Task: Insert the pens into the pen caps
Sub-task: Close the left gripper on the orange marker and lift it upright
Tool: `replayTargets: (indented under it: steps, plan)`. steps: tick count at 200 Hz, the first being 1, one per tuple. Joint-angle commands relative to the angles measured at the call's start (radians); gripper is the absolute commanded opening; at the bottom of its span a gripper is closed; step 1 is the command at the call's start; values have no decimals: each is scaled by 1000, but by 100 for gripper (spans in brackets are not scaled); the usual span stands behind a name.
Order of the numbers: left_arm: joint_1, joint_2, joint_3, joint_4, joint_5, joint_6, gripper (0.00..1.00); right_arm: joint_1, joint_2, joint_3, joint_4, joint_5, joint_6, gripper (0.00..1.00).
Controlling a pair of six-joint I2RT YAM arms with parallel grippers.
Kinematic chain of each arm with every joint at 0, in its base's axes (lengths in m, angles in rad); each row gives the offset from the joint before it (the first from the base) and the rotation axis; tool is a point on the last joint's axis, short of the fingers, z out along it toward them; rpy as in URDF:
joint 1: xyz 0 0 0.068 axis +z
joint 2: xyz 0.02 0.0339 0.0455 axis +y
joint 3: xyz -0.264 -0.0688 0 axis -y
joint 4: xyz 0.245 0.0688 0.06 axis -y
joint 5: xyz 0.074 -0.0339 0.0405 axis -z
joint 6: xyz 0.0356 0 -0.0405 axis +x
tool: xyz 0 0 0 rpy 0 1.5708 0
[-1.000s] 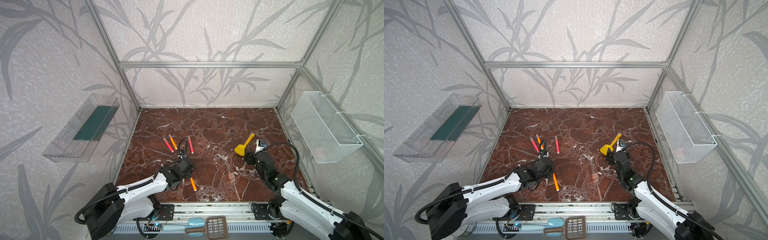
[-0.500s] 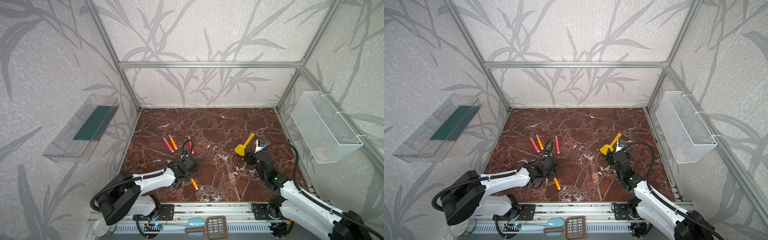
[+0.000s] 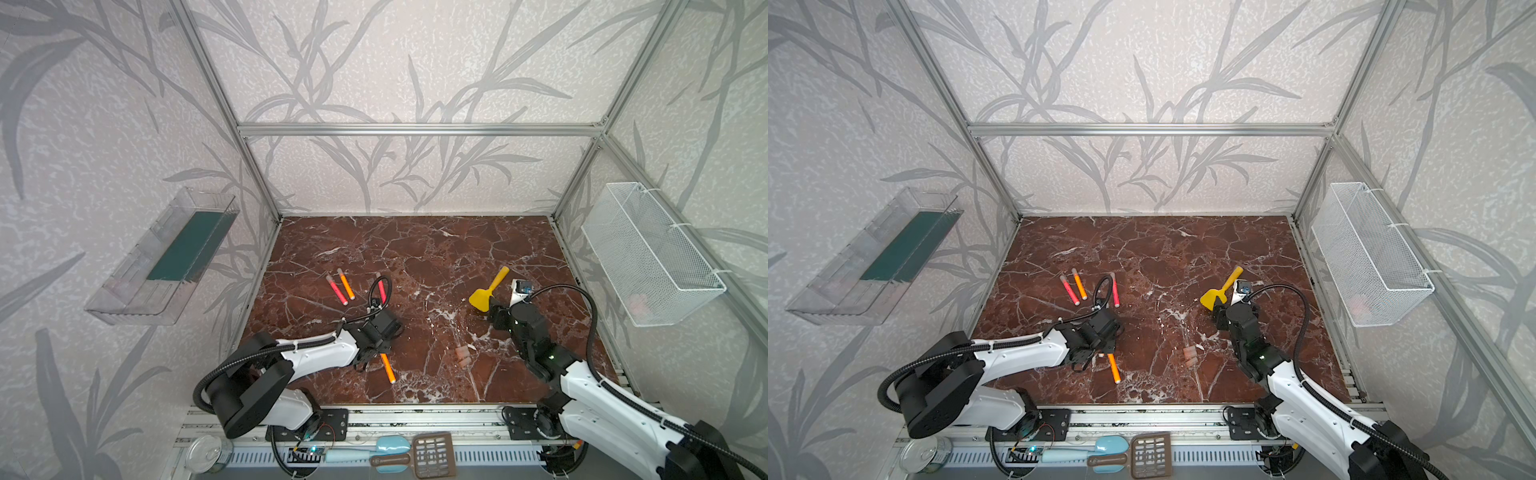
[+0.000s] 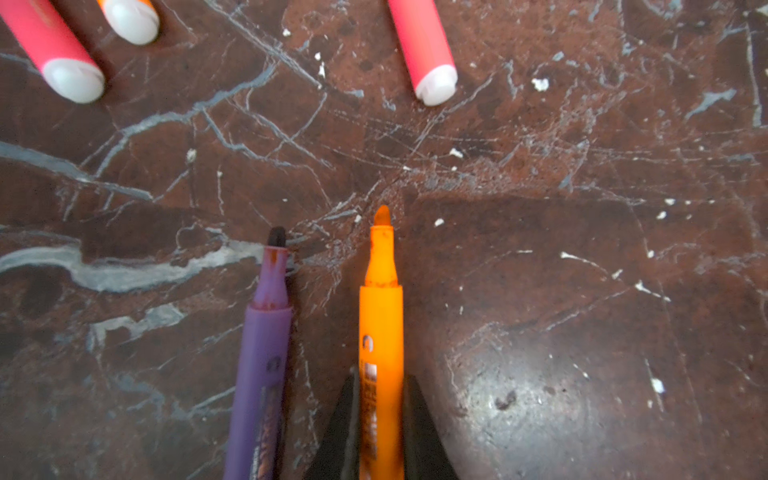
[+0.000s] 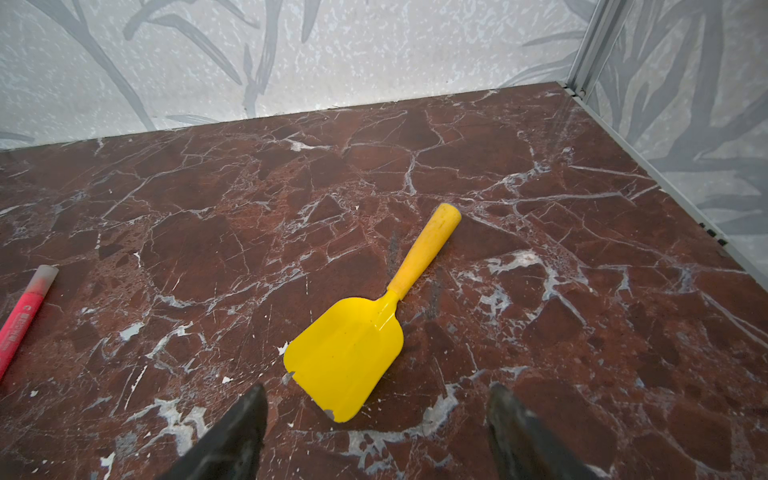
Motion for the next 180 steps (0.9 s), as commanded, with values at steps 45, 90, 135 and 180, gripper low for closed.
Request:
replayTargets:
  steps: [45,90,135,180]
  plan:
    - [32,35,184,-138,-153,72,2,-4,49,42,22,8,-5,81]
    - [61,-98,242,-146,-128,163,0,-4,72,54,29,11,-9,81]
    - [58,-305,90,142,164,305,0,-4,80,68,14,-9,-8,82]
    - [53,-337,-10,386,454,335,0,0,-52,48,-28,-406,196,81]
